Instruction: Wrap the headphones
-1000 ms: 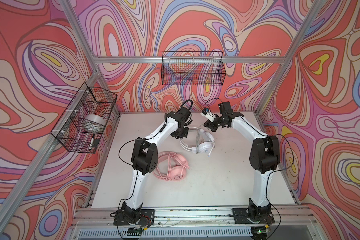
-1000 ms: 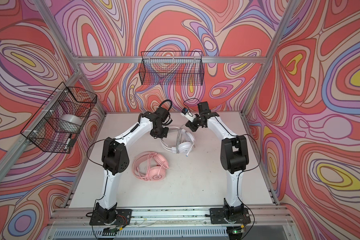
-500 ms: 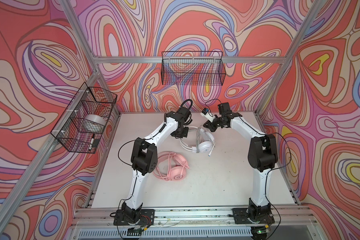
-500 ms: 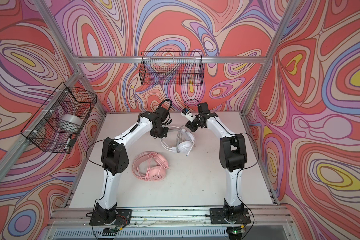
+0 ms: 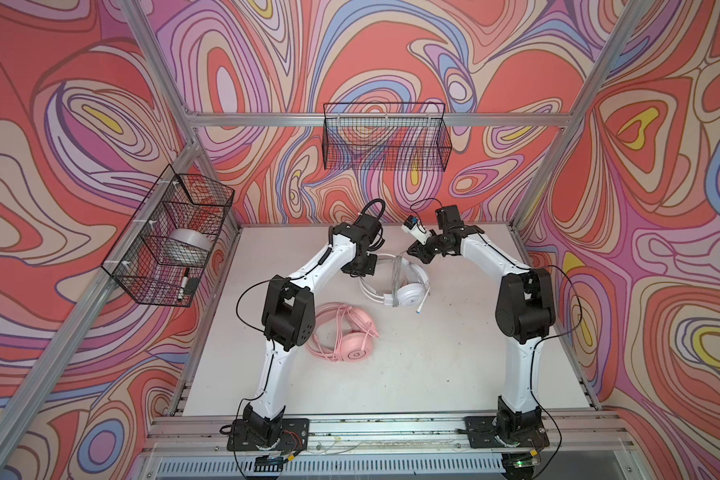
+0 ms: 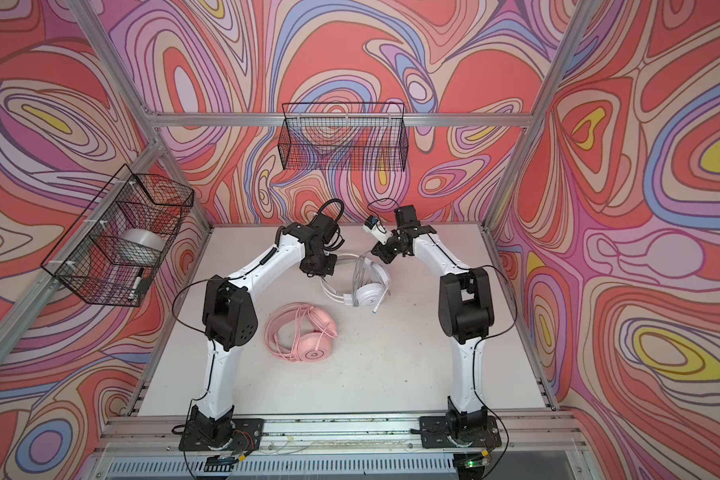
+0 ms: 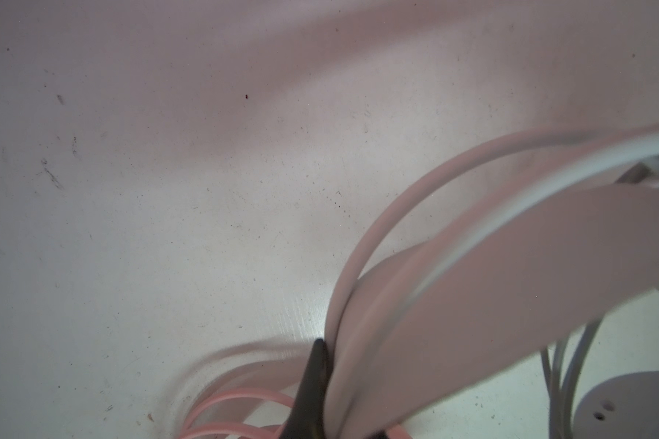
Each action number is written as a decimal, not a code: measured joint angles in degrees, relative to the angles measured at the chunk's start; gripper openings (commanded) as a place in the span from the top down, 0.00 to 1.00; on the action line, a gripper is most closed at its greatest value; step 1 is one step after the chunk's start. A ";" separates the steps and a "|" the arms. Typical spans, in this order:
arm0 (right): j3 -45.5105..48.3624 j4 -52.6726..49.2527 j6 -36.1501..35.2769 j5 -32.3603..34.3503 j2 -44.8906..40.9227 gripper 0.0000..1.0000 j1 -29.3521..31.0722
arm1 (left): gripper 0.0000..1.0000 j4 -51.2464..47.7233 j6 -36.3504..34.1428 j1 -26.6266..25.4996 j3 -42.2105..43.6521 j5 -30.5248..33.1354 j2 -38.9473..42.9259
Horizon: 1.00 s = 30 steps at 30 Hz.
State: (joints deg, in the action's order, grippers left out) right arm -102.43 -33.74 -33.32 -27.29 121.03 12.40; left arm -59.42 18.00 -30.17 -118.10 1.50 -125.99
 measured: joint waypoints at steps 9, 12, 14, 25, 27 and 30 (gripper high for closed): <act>0.96 0.96 0.02 2.23 -0.04 0.73 -0.37 | 1.00 -0.76 0.00 -0.26 0.13 -0.15 0.02; 1.14 1.01 0.02 2.64 -0.04 0.71 -0.57 | 1.00 -1.05 0.00 -0.26 0.15 -0.15 0.02; 1.20 1.01 0.04 2.89 -0.07 0.71 -0.68 | 1.00 -1.07 0.00 -0.28 0.13 -0.15 0.02; 1.97 1.62 1.77 3.98 -1.53 0.60 -1.38 | 1.00 -1.29 0.09 -0.28 0.15 -0.20 0.02; 2.21 1.99 2.21 4.22 -2.01 0.58 -1.51 | 1.00 -1.29 0.22 -0.26 0.15 -0.26 0.00; 2.38 2.21 2.82 4.55 -2.47 0.56 -1.62 | 1.00 -1.29 0.24 -0.28 0.15 -0.39 0.02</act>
State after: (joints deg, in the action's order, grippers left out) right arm -100.05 -31.53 -30.50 -22.74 118.56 10.79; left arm -60.71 18.24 -30.46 -117.95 1.10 -125.97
